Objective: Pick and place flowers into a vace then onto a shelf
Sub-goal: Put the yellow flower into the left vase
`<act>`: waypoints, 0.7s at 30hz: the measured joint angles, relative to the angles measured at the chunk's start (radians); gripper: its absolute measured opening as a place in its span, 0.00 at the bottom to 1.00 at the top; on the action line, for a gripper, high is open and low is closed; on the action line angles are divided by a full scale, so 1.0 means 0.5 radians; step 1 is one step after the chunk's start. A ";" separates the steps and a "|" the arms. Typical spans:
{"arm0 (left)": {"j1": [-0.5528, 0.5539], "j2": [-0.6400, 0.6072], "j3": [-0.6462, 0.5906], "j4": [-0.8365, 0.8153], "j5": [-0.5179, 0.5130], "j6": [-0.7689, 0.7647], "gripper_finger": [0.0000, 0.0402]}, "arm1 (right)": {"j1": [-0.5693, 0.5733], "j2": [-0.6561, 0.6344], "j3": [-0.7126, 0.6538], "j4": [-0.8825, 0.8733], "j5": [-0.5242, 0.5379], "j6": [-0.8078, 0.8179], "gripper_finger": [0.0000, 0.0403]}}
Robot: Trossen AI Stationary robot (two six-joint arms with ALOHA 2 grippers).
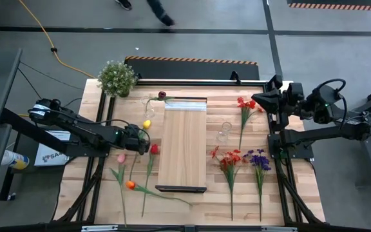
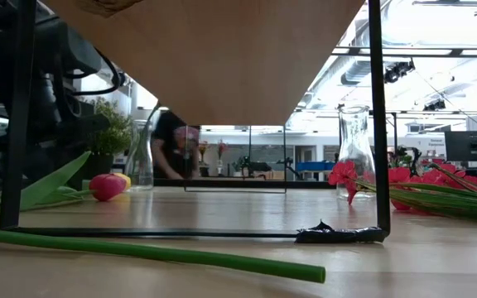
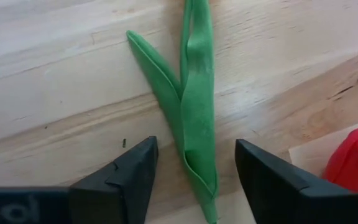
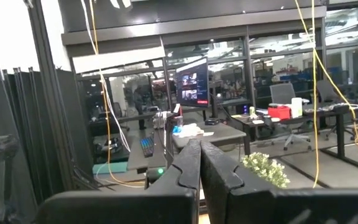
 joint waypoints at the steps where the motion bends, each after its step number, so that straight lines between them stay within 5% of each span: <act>1: 0.000 0.000 -0.001 -0.004 0.000 -0.001 0.57 | 0.000 -0.001 0.000 0.000 0.001 0.000 0.00; 15: 0.000 0.001 -0.002 -0.114 0.003 -0.285 0.09 | 0.001 0.000 0.000 0.000 0.002 0.007 0.00; 21: 0.000 -0.043 0.012 -0.073 -0.030 -0.472 0.09 | 0.000 0.000 0.000 0.000 0.003 0.007 0.00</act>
